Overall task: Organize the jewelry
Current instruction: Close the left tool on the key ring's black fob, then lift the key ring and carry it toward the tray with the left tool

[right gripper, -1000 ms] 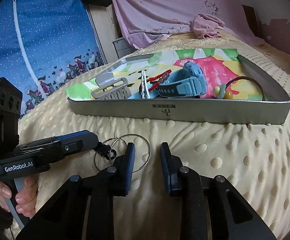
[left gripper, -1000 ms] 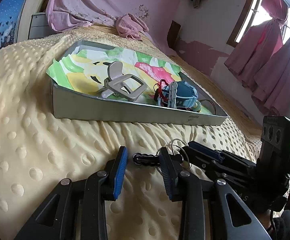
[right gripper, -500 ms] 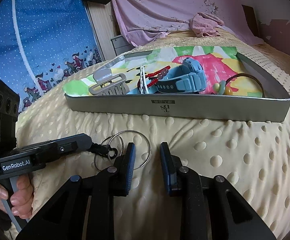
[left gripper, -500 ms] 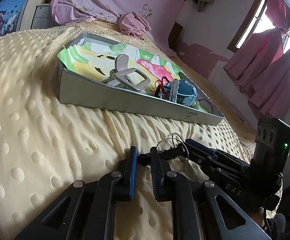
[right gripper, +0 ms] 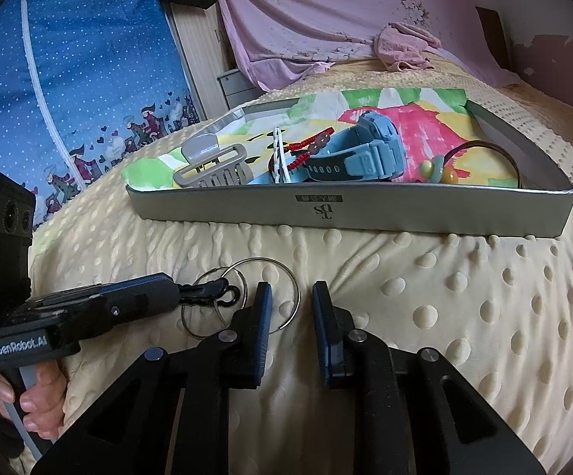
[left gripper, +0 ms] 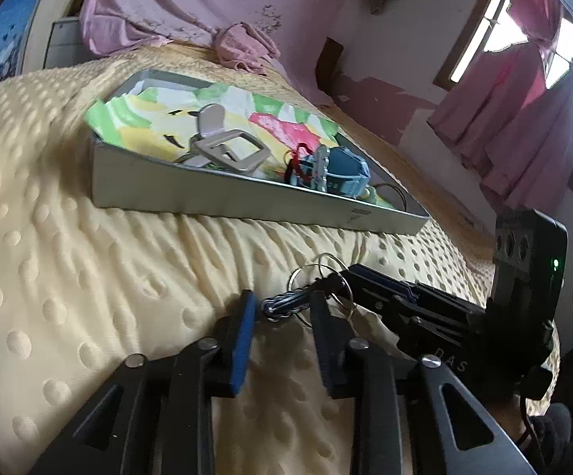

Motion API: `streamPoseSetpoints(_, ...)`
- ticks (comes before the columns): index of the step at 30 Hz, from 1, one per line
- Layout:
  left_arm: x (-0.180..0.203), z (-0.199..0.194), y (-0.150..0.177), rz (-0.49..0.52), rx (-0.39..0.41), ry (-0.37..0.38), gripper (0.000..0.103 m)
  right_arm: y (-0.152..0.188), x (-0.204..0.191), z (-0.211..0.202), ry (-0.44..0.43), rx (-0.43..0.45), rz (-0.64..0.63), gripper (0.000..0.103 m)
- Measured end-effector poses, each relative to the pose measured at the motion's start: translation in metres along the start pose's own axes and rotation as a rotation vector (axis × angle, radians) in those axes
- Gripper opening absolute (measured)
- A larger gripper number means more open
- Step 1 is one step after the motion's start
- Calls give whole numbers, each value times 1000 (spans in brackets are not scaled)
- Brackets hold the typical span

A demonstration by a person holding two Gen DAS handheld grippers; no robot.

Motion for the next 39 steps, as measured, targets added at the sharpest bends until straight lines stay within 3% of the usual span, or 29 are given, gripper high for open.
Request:
streamPoseSetpoints(6,1,3,-1,8,-8,-10,29,0,-1,0,-4,0,5,19)
streamPoseSetpoints(12,-1,4,1,-1,-10,-19,12,0,0,0,-2,1,5,16)
streamPoseSetpoints(19,5,-2,6,26,35,-27,6,1,0,-2,-1,11,4,16)
streamPoseSetpoints(25,9,-6,9,46,56,-49,5,2,-2,-3,2,11,5,10)
streamPoseSetpoints(32,11,-10,11,54,75,-34,3,3,7,-14,9,73,56,3)
streamPoseSetpoints(39,18,-20,17,83,120,-23,3,3,18,-20,10,120,111,3)
Point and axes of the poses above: each gripper's, at about its wrist camera, not at the fingertips, and z roughly the way its jaws point, x to its right, y to its underside, the point moved 4 cm from there along z, roughly the way its jaws point, and after that the axes turned 14 degrees about -x, right-handed, at the moved point
